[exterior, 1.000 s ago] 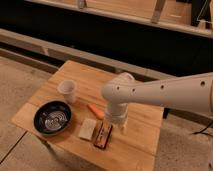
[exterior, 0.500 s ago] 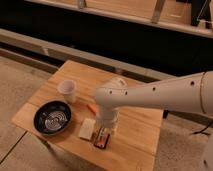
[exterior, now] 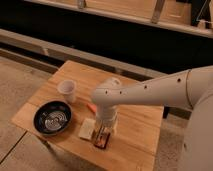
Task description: Place the eraser in the ceramic cup
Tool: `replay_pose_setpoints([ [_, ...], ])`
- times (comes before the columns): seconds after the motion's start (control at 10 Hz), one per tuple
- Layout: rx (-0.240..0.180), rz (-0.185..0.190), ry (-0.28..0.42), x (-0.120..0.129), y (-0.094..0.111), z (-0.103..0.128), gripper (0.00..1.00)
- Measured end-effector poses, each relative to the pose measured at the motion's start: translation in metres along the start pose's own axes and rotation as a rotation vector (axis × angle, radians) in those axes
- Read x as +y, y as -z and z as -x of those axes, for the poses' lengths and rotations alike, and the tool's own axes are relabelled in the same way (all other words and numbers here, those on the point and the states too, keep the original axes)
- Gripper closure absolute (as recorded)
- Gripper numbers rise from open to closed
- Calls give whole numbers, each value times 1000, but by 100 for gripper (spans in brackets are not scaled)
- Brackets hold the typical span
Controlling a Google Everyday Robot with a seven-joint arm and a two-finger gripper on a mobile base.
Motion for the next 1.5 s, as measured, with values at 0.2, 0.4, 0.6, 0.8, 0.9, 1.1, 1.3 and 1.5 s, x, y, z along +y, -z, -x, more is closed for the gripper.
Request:
replay_pose_setpoints([
  [0.2,-3,-14,-6,2,-4,10,35],
  [0.4,8,-12,-10,7,-10,13,35],
  [0.6,24,-10,-11,12,-19,15,35],
  [0.8,34,-11,-16,14,-25,23,35],
  [0.9,36,-14,-15,15,-27,26,35],
  [1.1,37,-19,-16,16,-28,33,35],
  [1.3,41,-20,-25,12,-30,42,35],
  [1.5,54,-22,-45,5,-35,48,35],
])
